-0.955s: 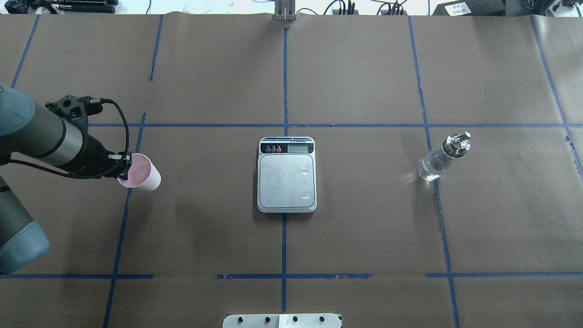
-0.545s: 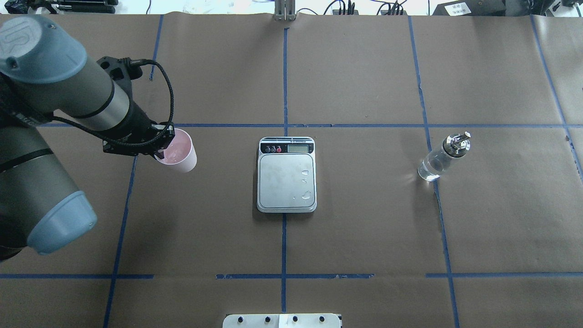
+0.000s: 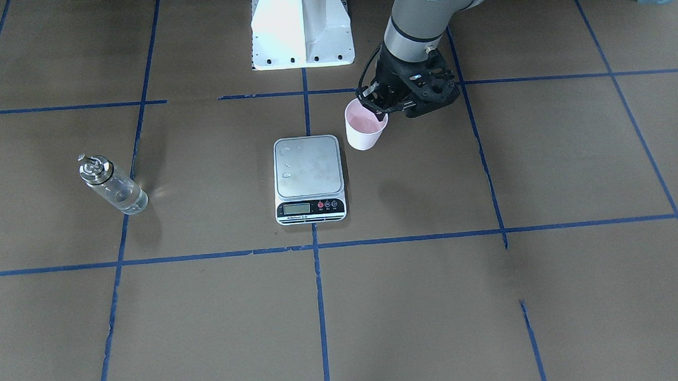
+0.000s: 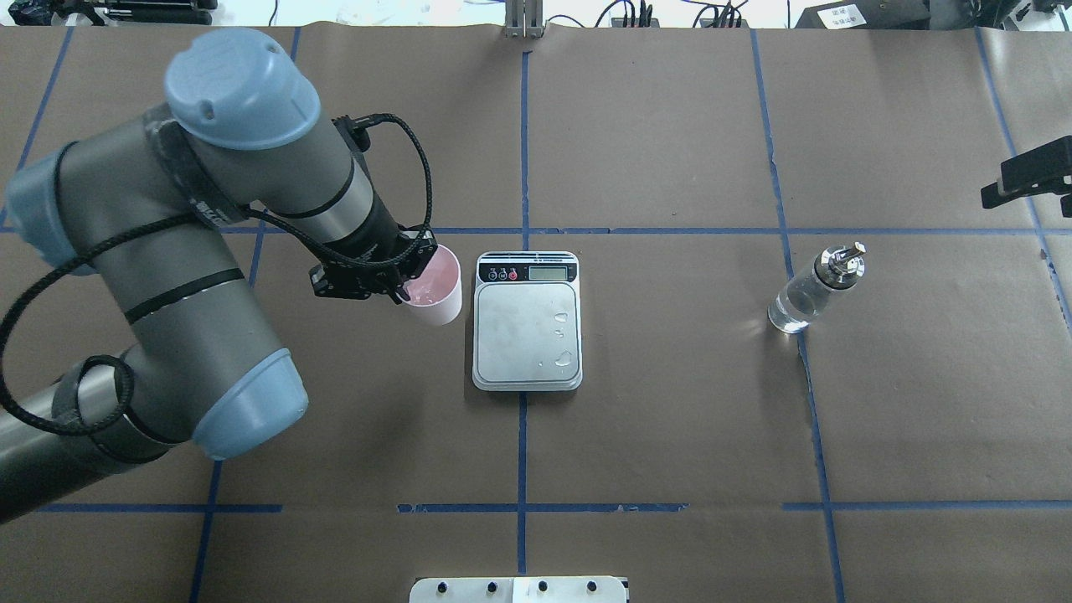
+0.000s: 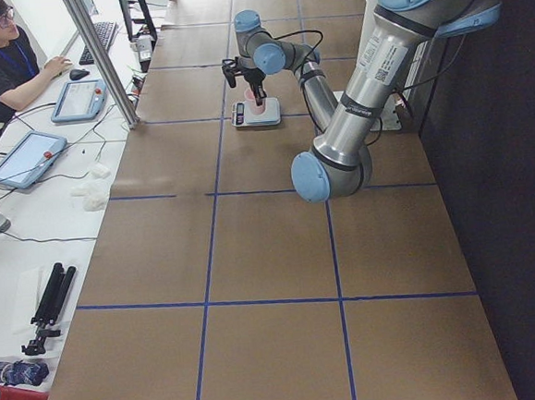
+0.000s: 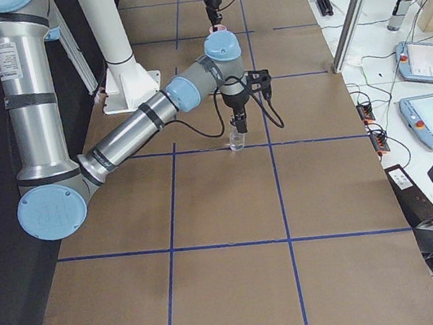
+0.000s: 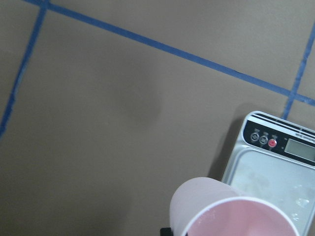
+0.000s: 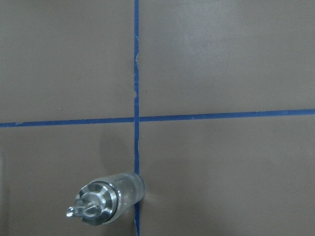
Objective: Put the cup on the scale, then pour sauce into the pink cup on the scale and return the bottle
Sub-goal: 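Carry the pink cup onto the scale while the right gripper approaches the bottle, then release the cup on the scale while the right gripper reaches the bottle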
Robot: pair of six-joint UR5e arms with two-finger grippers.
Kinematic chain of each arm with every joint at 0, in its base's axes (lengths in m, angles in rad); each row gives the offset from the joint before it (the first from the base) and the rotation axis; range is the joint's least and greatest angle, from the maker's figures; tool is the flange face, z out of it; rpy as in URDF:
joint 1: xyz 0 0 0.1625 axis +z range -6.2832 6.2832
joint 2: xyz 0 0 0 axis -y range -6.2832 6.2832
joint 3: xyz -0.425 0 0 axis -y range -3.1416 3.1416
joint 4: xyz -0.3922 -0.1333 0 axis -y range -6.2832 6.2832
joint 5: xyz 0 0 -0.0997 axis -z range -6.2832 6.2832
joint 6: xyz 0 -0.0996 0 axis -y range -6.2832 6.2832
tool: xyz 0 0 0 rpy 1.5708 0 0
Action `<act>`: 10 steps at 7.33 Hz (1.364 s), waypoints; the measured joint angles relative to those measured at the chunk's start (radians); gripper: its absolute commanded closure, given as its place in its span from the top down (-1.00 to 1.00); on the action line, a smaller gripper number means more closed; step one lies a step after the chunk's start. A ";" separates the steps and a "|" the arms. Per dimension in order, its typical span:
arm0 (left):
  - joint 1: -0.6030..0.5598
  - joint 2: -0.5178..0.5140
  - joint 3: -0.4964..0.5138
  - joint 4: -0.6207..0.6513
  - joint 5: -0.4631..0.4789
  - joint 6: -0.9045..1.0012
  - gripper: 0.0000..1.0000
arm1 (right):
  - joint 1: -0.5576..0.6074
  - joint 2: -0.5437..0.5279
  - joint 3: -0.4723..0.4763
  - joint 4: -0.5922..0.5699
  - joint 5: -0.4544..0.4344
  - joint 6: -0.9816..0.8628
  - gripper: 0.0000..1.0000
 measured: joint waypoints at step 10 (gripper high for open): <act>0.099 -0.213 0.338 -0.135 0.088 -0.130 -1.00 | -0.389 -0.037 0.173 0.000 -0.290 0.351 1.00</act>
